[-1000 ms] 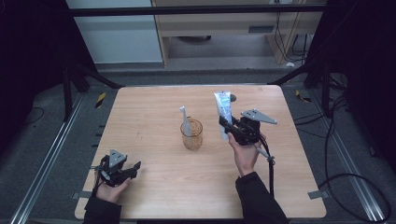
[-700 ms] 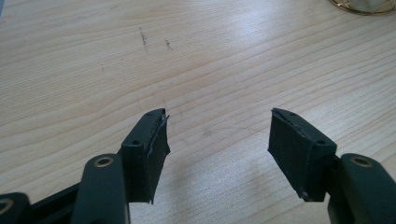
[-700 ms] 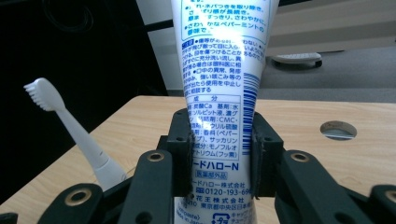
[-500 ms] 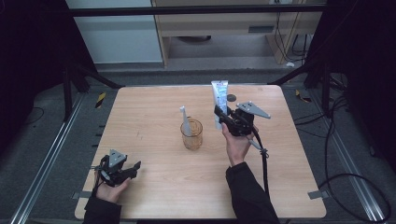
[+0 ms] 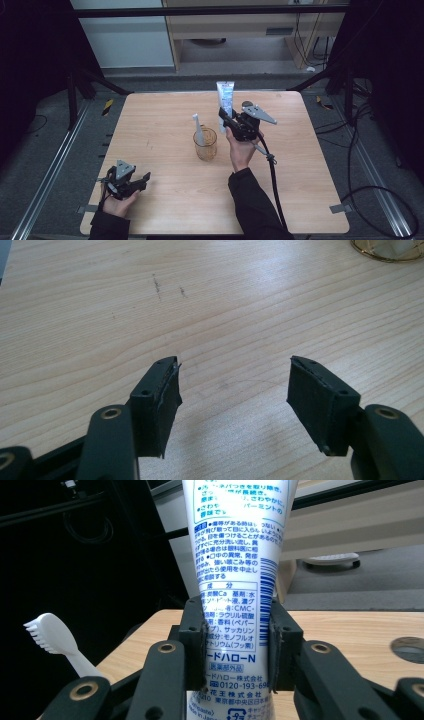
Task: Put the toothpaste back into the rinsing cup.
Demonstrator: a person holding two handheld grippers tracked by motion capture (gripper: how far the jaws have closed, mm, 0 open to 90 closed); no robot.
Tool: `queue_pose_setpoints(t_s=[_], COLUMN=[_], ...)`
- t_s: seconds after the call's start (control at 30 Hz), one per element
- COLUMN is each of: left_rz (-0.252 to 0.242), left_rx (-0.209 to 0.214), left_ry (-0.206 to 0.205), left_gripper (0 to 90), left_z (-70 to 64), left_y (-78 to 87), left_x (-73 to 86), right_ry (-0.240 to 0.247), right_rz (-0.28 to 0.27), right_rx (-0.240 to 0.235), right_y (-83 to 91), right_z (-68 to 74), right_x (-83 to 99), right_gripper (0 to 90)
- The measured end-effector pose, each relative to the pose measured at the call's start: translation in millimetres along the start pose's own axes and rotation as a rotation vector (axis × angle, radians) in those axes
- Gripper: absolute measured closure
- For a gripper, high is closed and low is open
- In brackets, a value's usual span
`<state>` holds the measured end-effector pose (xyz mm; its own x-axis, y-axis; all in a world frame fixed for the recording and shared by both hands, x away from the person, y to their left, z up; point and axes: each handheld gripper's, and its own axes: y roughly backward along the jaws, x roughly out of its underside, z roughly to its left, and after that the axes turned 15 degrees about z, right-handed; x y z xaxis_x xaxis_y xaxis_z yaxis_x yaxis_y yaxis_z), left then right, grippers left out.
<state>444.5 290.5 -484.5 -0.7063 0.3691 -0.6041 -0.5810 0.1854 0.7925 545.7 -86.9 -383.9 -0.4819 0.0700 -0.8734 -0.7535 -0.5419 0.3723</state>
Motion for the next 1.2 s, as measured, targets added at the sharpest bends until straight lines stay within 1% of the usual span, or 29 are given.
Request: queue_pose_setpoints(t_s=[0.1, 0.3, 0.43, 0.6, 0.67, 0.93, 1.2], left_rz=[-0.002, -0.004, -0.003, -0.004, -0.004, -0.001, 0.0], left_rx=[0.0, 0.001, 0.002, 0.002, 0.002, 0.002, 0.002], left_ry=[0.0, 0.001, 0.002, 0.001, 0.001, -0.003, -0.002], left_gripper=[37.1, 37.3, 37.2, 37.2, 37.3, 37.2, 37.2], left_z=[0.0, -0.4, 0.1, -0.2, -0.1, -0.2, 0.0], left_y=[0.1, 0.4, 0.2, 0.1, 0.2, -0.1, -0.3], left_x=[0.0, -0.1, 0.0, 0.0, 0.1, 0.1, 0.2], right_ry=[0.01, 0.013, 0.012, 0.016, 0.018, 0.033, 0.051], right_rz=[0.002, 0.004, 0.022, 0.033, 0.045, 0.085, 0.12], right_rx=[-0.004, -0.01, -0.018, -0.028, -0.03, -0.031, -0.021], right_y=[-6.6, -21.6, -32.7, -43.0, -46.9, -56.5, -61.3], right_z=[3.2, 8.6, 10.3, 11.7, 12.8, 15.0, 15.2], right_x=[1.7, 8.2, 13.0, 18.5, 21.4, 29.6, 35.1], right_gripper=[67.2, 67.1, 67.1, 67.1, 67.0, 66.7, 66.1])
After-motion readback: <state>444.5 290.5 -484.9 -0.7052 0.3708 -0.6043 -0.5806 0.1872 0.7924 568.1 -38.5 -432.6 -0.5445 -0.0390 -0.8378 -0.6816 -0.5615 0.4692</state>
